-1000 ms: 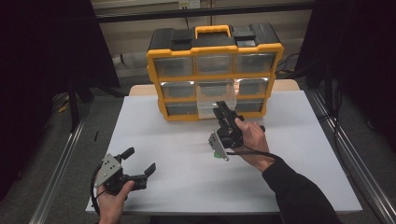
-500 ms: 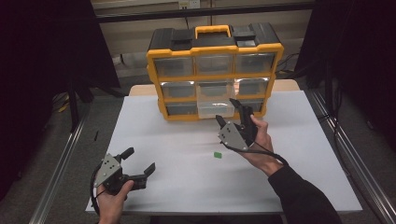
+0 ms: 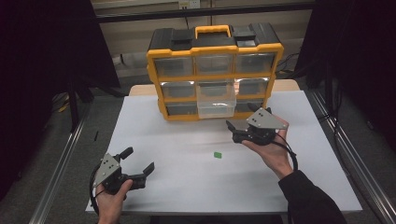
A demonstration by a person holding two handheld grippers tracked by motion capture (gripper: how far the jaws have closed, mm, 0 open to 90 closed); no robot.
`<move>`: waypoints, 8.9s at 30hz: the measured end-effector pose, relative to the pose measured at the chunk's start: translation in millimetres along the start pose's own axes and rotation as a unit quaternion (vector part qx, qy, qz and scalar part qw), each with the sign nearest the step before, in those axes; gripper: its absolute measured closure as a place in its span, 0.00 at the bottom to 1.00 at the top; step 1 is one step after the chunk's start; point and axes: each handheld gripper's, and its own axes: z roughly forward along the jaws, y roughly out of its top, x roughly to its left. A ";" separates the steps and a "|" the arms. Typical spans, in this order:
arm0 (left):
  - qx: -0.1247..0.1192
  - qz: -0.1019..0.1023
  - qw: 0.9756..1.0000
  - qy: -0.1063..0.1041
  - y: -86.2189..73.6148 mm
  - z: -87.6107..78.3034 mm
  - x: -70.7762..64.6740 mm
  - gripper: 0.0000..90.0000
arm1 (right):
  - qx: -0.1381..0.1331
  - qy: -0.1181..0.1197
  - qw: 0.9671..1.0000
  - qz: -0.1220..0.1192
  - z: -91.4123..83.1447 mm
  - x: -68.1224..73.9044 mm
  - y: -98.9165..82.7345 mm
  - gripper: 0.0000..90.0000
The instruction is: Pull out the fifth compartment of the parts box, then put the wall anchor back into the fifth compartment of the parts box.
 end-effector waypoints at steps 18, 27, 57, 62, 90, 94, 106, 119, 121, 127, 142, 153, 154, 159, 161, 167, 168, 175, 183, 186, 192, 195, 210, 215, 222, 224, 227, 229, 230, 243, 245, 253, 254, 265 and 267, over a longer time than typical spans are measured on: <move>0.008 -0.018 1.000 -0.011 -1.0 0.7 1.9 0.04 | 0.037 0.054 0.991 0.114 -36.1 -27.6 -35.2 0.01; 0.009 -0.017 1.000 -0.008 -0.7 0.2 3.6 0.04 | 0.036 0.037 0.992 0.114 -63.5 -34.0 -49.1 0.02; 0.009 -0.013 1.000 0.001 -2.5 -6.3 3.1 0.04 | 0.068 0.031 0.987 0.143 -105.9 -33.7 -79.4 0.01; 0.006 -0.018 1.000 0.002 -3.1 -6.7 4.0 0.04 | 0.076 0.057 0.985 0.141 -98.4 -31.1 -74.4 0.02; 0.007 -0.012 1.000 0.002 -1.4 -6.3 0.5 0.04 | 0.147 0.171 0.969 0.101 -50.8 -4.2 -53.1 0.01; 0.008 -0.011 1.000 0.000 -1.1 -5.7 0.2 0.04 | 0.151 0.183 0.967 0.094 -42.1 0.4 -48.6 0.01; 0.010 -0.009 1.000 0.001 -1.1 -6.1 0.2 0.04 | 0.177 0.227 0.956 0.064 -17.8 16.9 -38.6 0.02; 0.009 -0.009 1.000 0.001 -1.1 -5.8 0.0 0.04 | 0.192 0.265 0.944 0.033 3.9 28.0 -29.3 0.02; 0.008 -0.011 1.000 -0.001 -1.3 -5.5 -0.1 0.04 | 0.194 0.267 0.943 0.028 6.9 29.5 -27.1 0.02; 0.009 -0.008 1.000 -0.001 -1.3 -5.7 0.6 0.04 | 0.215 0.282 0.935 0.011 16.9 33.2 -23.8 0.05; 0.010 -0.010 1.000 -0.003 -1.5 -5.1 0.4 0.03 | 0.279 0.322 0.904 -0.032 36.5 45.2 -18.7 0.18; 0.013 -0.006 1.000 -0.003 -1.4 -4.9 0.3 0.03 | 0.347 0.335 0.875 -0.045 54.1 48.9 -13.8 0.31; 0.011 -0.007 1.000 -0.002 -1.6 -4.5 0.0 0.03 | 0.353 0.337 0.872 -0.047 55.8 49.7 -13.8 0.34; 0.013 -0.007 1.000 -0.003 -1.4 -5.0 -0.1 0.03 | 0.376 0.343 0.859 -0.055 63.5 51.2 -14.3 0.43; 0.010 -0.007 1.000 -0.002 -1.6 -4.5 -0.2 0.03 | 0.382 0.341 0.857 -0.053 65.2 51.3 -13.8 0.47; 0.008 -0.007 1.000 -0.006 -1.3 -4.7 0.2 0.03 | 0.395 0.340 0.852 -0.054 71.8 47.4 -13.3 0.56; 0.010 -0.007 1.000 -0.004 -1.3 -4.9 0.2 0.03 | 0.398 0.339 0.850 -0.056 72.8 47.2 -13.2 0.57; 0.012 -0.006 1.000 -0.004 -1.4 -4.8 0.3 0.03 | 0.424 0.342 0.835 -0.077 78.8 49.0 -12.3 0.68; 0.010 -0.007 1.000 -0.006 -1.5 -4.6 0.5 0.03 | 0.436 0.334 0.829 -0.107 86.9 53.3 -11.9 0.76; 0.009 -0.008 1.000 -0.006 -1.5 -4.7 0.7 0.03 | 0.436 0.341 0.826 -0.108 88.3 53.5 -10.9 0.78; 0.009 -0.007 1.000 -0.006 -1.3 -4.8 0.6 0.03 | 0.448 0.338 0.818 -0.130 92.5 53.6 -14.3 0.82; 0.010 -0.007 1.000 -0.006 -1.5 -4.6 0.7 0.03 | 0.454 0.336 0.815 -0.128 93.9 54.0 -15.1 0.83; 0.009 -0.006 1.000 -0.006 -1.4 -4.6 0.8 0.03 | 0.448 0.338 0.817 -0.133 96.9 56.1 -17.6 0.86; 0.009 -0.008 1.000 -0.005 -1.5 -4.8 0.7 0.03 | 0.457 0.338 0.811 -0.138 96.6 58.7 -19.6 0.88; 0.010 -0.006 1.000 -0.006 -1.4 -4.7 0.8 0.03 | 0.454 0.343 0.809 -0.147 98.2 60.2 -21.8 0.89; 0.011 -0.006 1.000 -0.005 -1.5 -4.6 0.8 0.03 | 0.453 0.345 0.808 -0.149 98.4 60.4 -22.0 0.89; 0.010 -0.006 1.000 -0.006 -1.4 -4.6 0.7 0.03 | 0.461 0.343 0.805 -0.149 97.6 61.4 -21.1 0.91; 0.012 -0.005 1.000 -0.005 -1.4 -4.8 0.7 0.03 | 0.459 0.350 0.803 -0.149 98.7 61.0 -21.4 0.94; 0.011 -0.005 1.000 -0.006 -1.4 -4.7 0.8 0.03 | 0.459 0.350 0.803 -0.147 98.9 61.0 -21.5 0.94; 0.010 -0.006 1.000 -0.006 -1.5 -4.6 0.9 0.03 | 0.461 0.352 0.802 -0.144 97.2 61.6 -20.9 0.94; 0.010 -0.006 1.000 -0.006 -1.5 -4.7 0.7 0.03 | 0.456 0.358 0.802 -0.147 97.1 61.8 -21.2 0.94; 0.010 -0.007 1.000 -0.006 -1.6 -4.7 1.0 0.03 | 0.438 0.363 0.811 -0.137 92.2 57.9 -14.7 0.94; 0.010 -0.007 1.000 -0.006 -1.5 -4.7 0.9 0.03 | 0.439 0.366 0.808 -0.143 91.1 56.2 -12.8 0.94; 0.010 -0.009 1.000 0.000 -1.8 -4.6 1.0 0.03 | 0.402 0.369 0.830 -0.116 74.5 47.1 4.7 0.94; 0.012 -0.007 1.000 -0.002 -1.5 -5.1 1.3 0.03 | 0.396 0.370 0.833 -0.114 71.8 44.9 7.8 0.94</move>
